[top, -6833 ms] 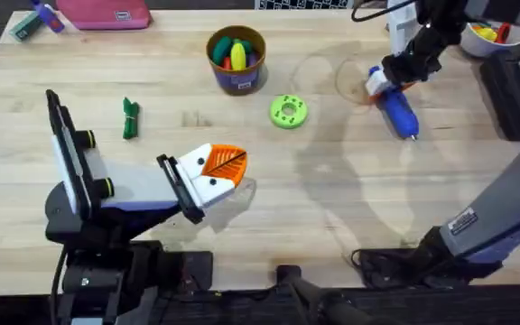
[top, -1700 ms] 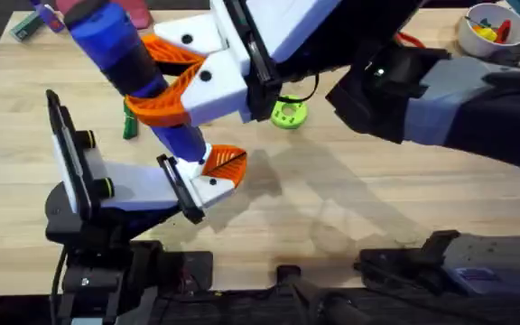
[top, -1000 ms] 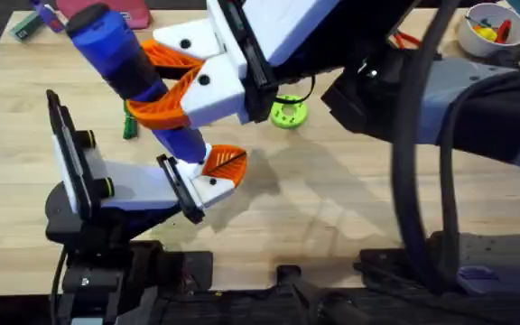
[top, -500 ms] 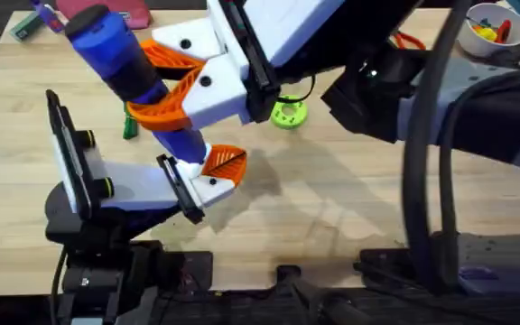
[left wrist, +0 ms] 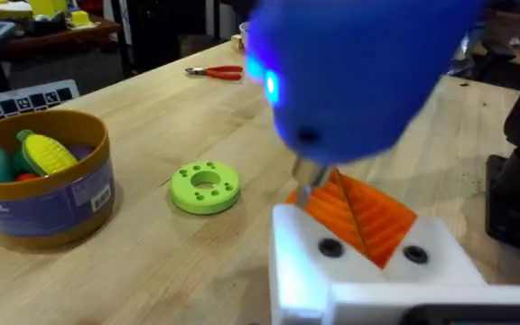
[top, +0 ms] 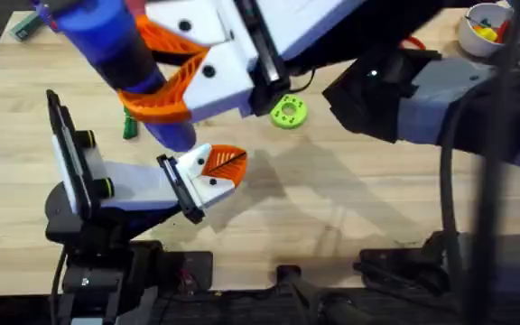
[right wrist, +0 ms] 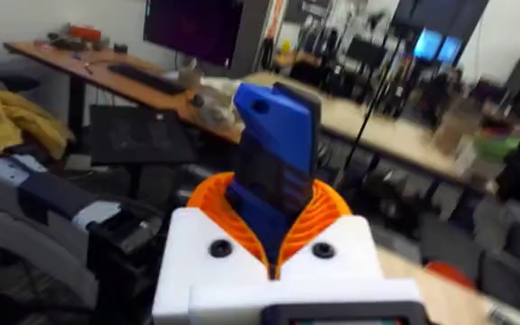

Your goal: Pick up the gripper from the table and insert it into the empty holder that is missing its gripper. Then pick up a screw, insert it into the mounting hole, and use the screwdriver to tighten it. Finally, clean up the table by picking up the vegetable and placing it into the bucket.

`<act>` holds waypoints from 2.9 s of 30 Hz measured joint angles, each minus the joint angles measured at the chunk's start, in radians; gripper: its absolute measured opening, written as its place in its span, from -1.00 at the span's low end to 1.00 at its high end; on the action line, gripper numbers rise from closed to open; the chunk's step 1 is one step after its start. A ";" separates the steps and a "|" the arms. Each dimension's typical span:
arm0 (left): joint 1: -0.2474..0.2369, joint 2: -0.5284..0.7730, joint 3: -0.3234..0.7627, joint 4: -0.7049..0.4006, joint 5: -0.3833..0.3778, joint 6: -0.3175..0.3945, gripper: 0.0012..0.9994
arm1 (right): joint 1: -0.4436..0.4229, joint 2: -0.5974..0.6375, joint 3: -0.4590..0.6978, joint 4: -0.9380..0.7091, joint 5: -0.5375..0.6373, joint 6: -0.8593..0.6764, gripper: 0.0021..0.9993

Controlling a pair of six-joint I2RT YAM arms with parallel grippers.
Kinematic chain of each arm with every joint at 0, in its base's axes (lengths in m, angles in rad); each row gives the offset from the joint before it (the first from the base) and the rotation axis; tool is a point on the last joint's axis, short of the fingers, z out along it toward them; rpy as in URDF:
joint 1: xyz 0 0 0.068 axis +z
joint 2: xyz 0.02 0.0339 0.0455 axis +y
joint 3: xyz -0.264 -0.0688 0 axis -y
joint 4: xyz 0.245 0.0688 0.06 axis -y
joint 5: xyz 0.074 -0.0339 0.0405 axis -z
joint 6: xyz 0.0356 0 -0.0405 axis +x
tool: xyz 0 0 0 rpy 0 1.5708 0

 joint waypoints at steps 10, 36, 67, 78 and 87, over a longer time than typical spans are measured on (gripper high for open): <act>0.000 0.000 0.000 0.000 0.002 0.000 -0.98 | -0.028 0.000 0.013 0.039 -0.004 0.138 -0.96; 0.000 0.000 0.000 0.000 0.002 0.000 -0.98 | -0.268 -0.002 0.766 -2.087 0.881 -0.809 -0.96; 0.000 0.000 0.000 0.000 0.002 0.000 -0.98 | -0.564 0.240 0.213 -1.781 1.210 -1.265 -0.96; 0.000 0.000 0.000 0.000 0.003 0.000 -0.98 | -0.565 0.291 0.210 -1.730 1.221 -1.283 0.94; 0.000 0.000 0.000 0.000 0.006 0.003 0.45 | -0.547 0.234 0.228 -1.718 1.225 -1.085 0.99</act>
